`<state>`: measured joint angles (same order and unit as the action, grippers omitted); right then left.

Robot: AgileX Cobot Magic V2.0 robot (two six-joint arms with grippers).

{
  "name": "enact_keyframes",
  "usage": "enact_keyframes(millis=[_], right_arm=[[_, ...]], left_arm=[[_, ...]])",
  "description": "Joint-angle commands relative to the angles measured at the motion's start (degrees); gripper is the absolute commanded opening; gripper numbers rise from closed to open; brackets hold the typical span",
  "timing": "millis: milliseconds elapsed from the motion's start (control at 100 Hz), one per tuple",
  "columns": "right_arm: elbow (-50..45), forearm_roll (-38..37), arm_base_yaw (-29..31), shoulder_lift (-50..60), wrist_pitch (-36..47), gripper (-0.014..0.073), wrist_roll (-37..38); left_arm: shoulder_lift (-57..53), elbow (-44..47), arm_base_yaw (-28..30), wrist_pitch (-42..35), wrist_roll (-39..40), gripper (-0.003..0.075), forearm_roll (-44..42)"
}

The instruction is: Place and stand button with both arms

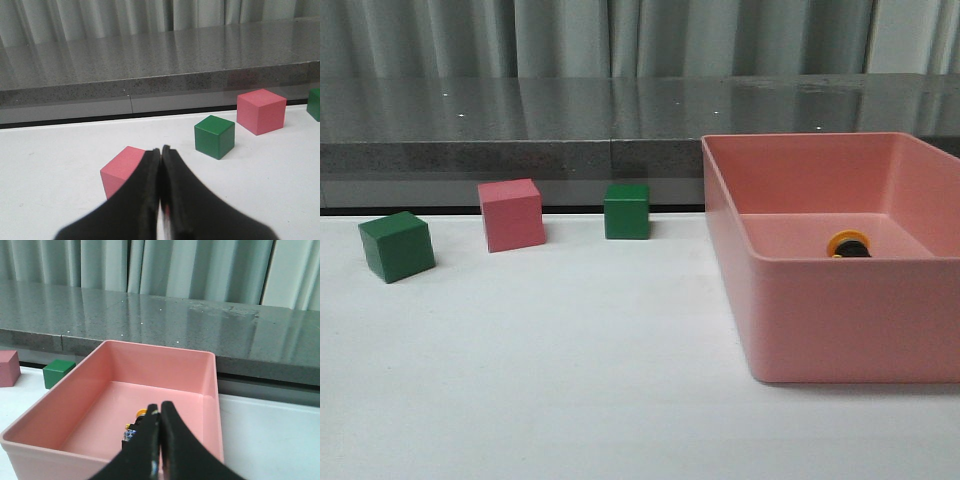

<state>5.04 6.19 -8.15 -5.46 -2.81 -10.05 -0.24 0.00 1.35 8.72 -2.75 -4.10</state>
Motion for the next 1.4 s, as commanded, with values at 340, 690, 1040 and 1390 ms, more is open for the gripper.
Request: enact_keyframes(millis=[340,690,1040,1390], right_arm=[[1.6,-0.3,0.4,-0.6,4.4,-0.0113,-0.1],[1.9,-0.3,0.4,-0.6,8.4,-0.0113,-0.1],[26.8,-0.3,0.4,-12.3,-19.1,-0.0113,0.0],[44.8,11.2,0.4,-39.1,-25.0,-0.0113,0.0]], left_arm=[[-1.8,2.6,0.0,-4.4,0.4,-0.0019,0.5],[-1.8,2.6,0.0,-4.4,0.4,-0.002,0.5],[-1.8,2.6,0.0,-4.4,0.4,-0.0019,0.5],[-1.8,2.6,0.0,-4.4,0.4,-0.002,0.5]])
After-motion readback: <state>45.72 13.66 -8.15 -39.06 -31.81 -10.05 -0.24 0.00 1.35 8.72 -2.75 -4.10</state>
